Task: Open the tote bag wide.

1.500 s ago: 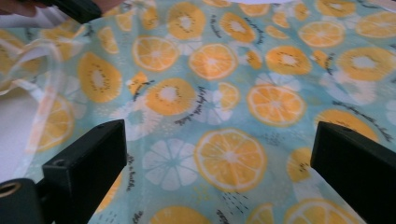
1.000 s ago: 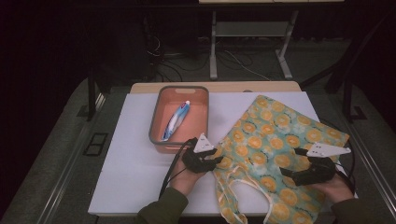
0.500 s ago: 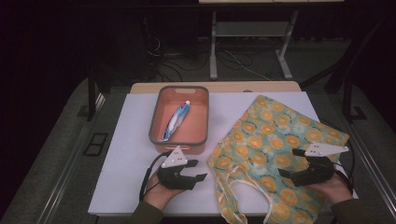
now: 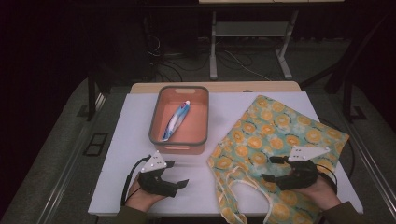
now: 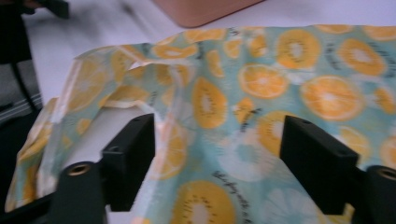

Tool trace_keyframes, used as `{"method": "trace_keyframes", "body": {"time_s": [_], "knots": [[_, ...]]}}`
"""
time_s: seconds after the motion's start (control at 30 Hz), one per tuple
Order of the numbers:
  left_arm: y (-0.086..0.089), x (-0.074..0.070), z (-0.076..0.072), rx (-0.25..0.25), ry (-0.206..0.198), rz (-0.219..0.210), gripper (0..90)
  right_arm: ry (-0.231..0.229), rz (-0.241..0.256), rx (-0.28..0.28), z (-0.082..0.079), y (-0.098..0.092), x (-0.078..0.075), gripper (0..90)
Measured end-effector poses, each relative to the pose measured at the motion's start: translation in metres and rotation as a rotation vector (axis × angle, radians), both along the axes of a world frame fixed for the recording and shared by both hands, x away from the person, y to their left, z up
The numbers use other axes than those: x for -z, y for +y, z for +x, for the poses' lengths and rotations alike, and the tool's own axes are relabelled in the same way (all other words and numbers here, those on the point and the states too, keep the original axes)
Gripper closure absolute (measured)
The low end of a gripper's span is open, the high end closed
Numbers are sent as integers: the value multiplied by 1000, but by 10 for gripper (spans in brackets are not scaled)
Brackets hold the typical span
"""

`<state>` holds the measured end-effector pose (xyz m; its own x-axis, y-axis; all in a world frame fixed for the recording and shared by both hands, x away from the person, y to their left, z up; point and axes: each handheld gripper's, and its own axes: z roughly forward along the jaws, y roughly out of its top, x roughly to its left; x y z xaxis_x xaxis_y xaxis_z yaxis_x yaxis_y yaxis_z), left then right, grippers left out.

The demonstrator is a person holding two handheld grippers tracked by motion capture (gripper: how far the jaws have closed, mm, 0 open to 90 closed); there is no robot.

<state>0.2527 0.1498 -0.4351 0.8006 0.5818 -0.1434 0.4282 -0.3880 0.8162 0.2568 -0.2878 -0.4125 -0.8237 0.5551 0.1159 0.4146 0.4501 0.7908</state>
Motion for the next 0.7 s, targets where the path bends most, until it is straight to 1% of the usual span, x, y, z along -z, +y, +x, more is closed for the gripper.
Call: {"method": "trace_keyframes", "body": {"time_s": [0.1, 0.17, 0.23, 0.37, 0.57, 0.63, 0.7], "knots": [[-2, 2, 0, 6, 5, 12, 117, 19, -15, -39, 0, 11, 4, 400], [-2, 3, 1, 6, 10, 16, 117, 24, -13, -65, -1, 18, 4, 419], [-2, 3, 1, 2, 10, 16, 117, 41, 3, -99, -2, 27, 3, 444], [-1, 3, 1, 2, 7, 11, 117, 43, -5, -175, -9, 49, 3, 447], [-2, 4, 2, 8, 9, 7, 110, 66, 2, -279, -23, 71, 5, 455], [-2, 4, 2, 5, 9, 8, 107, 68, -8, -304, -26, 77, 7, 458], [-1, 4, 2, 5, 8, 6, 102, 81, -25, -324, -29, 84, 10, 491]]}}
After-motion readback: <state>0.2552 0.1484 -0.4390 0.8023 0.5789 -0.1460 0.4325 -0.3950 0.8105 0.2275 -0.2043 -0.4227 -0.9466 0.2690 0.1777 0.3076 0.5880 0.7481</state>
